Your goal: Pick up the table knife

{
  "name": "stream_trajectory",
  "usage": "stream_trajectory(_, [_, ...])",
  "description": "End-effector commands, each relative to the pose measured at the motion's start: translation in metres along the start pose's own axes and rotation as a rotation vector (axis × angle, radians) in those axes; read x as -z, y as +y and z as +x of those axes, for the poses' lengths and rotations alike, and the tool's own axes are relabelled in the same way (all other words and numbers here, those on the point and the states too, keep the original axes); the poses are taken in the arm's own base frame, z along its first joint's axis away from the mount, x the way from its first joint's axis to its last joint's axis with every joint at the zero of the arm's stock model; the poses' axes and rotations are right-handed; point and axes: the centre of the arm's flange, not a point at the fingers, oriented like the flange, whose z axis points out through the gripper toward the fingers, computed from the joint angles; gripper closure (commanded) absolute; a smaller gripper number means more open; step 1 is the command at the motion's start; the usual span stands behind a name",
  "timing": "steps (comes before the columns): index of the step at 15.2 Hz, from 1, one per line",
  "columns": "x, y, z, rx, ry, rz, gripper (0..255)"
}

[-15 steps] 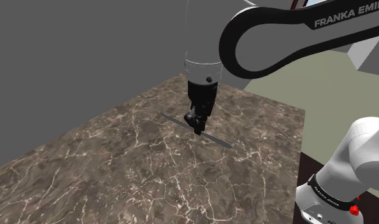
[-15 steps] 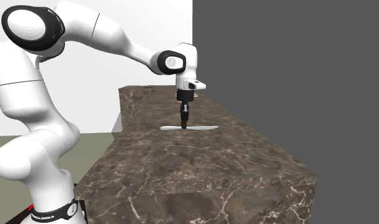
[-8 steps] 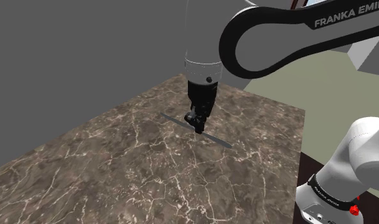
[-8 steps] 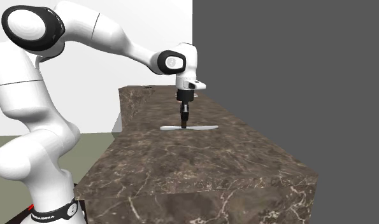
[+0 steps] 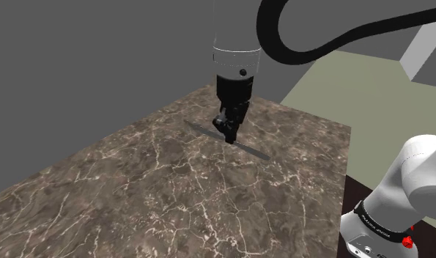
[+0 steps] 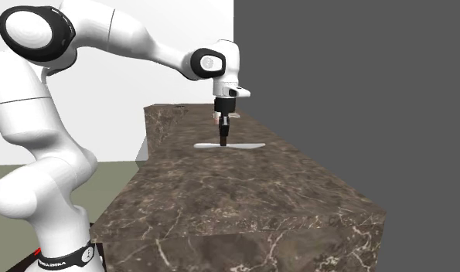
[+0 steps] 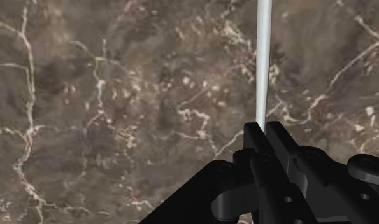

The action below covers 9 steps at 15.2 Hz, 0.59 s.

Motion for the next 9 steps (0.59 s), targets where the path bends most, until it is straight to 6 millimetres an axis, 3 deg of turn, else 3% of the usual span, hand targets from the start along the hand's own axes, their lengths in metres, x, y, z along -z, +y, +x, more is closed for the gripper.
stream_trajectory(1, [0.011,0.0,-0.001,0.0,0.0,0.0,255])
stream_trajectory(7, [0.042,0.0,-0.003,0.0,0.0,0.0,255])
stream_trajectory(9, [0.043,0.0,-0.003,0.0,0.0,0.0,255])
